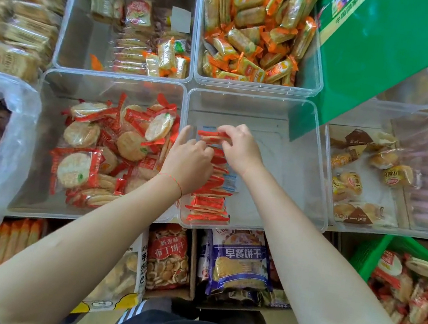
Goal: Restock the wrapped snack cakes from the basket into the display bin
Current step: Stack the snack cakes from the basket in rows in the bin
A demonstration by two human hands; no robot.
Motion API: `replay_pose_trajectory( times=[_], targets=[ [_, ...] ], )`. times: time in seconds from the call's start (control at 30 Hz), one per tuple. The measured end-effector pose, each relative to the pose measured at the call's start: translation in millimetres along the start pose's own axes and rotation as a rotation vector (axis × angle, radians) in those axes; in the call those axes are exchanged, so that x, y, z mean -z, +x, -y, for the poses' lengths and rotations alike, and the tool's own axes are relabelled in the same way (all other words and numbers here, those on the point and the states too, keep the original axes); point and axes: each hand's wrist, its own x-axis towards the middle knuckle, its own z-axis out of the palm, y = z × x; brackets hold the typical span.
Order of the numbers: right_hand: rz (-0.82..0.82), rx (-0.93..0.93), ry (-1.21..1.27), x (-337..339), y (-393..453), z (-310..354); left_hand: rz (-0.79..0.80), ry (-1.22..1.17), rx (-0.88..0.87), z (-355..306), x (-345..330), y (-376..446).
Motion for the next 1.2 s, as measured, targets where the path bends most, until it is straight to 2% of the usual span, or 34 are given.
replay_pose_trajectory(
  times=[0.1, 0.17, 0.47, 0.63, 0.73, 0.87, 1.0, 1.2],
  targets=[
    [0.216, -0.023, -0.118, -11, 7, 2, -0.076, -0.072, 0.007, 6, -5, -3],
    [0.282, -0.054, -0.155, -16, 11, 2, -0.121, -0.105, 0.049, 8, -7, -4],
    [0.358, -0.02, -0.165, -23, 24, 12, -0.202, -0.244, 0.135, 9, -13, -2],
    [0.325, -0.048, -0.202, -18, 24, 19, -0.176, -0.229, 0.13, 9, -13, -1],
    [0.382, -0.097, -0.214, -19, 25, 25, -0.138, -0.191, 0.125, 8, -13, -1],
    [0.329, -0.112, -0.098, -21, 20, 22, -0.101, -0.155, 0.123, 8, -14, 0],
    [0.159, -0.133, 0.08, -10, 8, 7, -0.087, -0.139, 0.117, 7, -14, 0],
    [0.061, -0.129, 0.128, 13, -18, -12, -0.036, -0.082, 0.118, 6, -12, 0]
  ],
)
